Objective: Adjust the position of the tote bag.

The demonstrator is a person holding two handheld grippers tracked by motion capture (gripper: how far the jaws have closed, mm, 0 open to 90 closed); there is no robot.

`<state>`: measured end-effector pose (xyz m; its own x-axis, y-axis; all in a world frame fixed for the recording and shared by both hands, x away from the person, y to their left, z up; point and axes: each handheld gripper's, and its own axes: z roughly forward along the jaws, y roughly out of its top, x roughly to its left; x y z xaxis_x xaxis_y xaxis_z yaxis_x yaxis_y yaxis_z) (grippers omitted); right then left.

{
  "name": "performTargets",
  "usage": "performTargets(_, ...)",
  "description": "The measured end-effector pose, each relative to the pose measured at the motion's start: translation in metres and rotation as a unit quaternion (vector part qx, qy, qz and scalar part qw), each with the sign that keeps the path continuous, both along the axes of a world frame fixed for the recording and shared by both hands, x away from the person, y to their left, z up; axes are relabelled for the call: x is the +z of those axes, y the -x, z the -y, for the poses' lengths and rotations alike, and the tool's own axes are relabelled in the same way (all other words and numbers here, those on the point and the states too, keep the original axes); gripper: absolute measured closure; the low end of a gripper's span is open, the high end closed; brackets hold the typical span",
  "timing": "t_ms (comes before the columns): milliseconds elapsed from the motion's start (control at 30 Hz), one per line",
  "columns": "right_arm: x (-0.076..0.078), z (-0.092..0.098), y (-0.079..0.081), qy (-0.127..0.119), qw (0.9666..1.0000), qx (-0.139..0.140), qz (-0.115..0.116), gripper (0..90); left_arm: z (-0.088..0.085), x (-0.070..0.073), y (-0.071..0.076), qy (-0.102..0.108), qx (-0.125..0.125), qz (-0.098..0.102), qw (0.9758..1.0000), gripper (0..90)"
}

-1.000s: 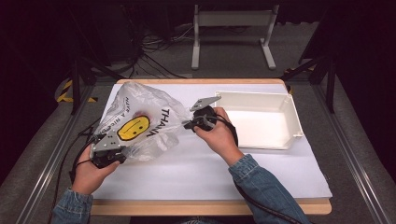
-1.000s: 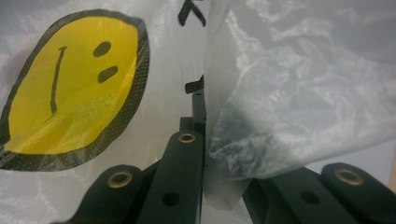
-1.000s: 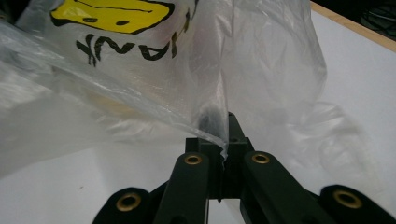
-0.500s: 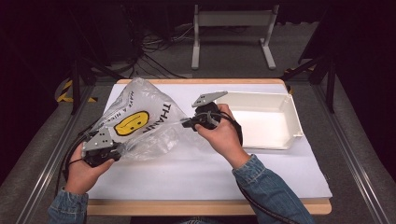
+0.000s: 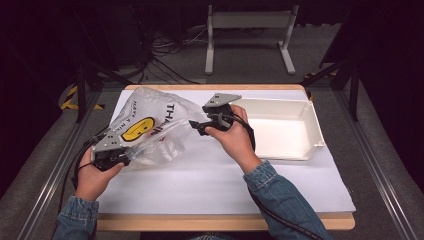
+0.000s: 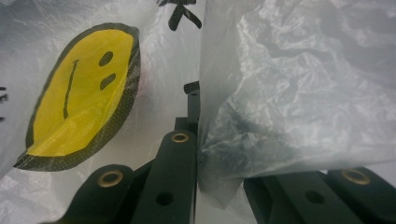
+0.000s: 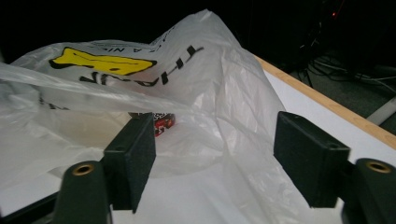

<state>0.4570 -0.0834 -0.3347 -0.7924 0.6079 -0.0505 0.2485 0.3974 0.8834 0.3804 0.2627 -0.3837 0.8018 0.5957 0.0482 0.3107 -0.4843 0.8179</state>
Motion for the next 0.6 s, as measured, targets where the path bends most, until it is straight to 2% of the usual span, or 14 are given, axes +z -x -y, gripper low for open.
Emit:
performTargets(67,0.002,0.007,0.007,-0.01,0.9999,-0.001,0.008,26.9,0.0,-0.001,-0.001,0.001,0.003,-0.001,1.0,84.6)
performTargets(167,0.004,0.017,0.017,-0.023,0.9997,0.002,0.005,29.2,-0.001,0.0,-0.002,0.004,0.008,-0.002,1.0,84.6)
performTargets(200,0.003,0.02,0.022,-0.023,0.9997,0.005,0.003,31.5,-0.002,0.0,-0.002,0.006,0.011,-0.001,0.9999,84.7)
performTargets(233,0.001,0.023,0.028,-0.013,0.9999,0.01,-0.002,35.4,-0.003,0.001,-0.002,0.008,0.014,-0.002,0.9999,84.8)
performTargets(333,-0.006,0.023,0.035,-0.01,0.9995,0.026,-0.016,42.5,-0.003,0.001,-0.003,0.012,0.018,-0.001,0.9998,84.8)
performTargets(467,-0.016,0.015,0.035,0.005,0.9985,0.045,-0.03,45.1,-0.003,0.001,-0.003,0.014,0.018,-0.002,0.9997,84.8)
performTargets(600,-0.032,0.0,0.022,0.017,0.997,0.056,-0.05,44.5,-0.006,0.001,-0.003,0.019,0.018,-0.002,0.9997,84.5)
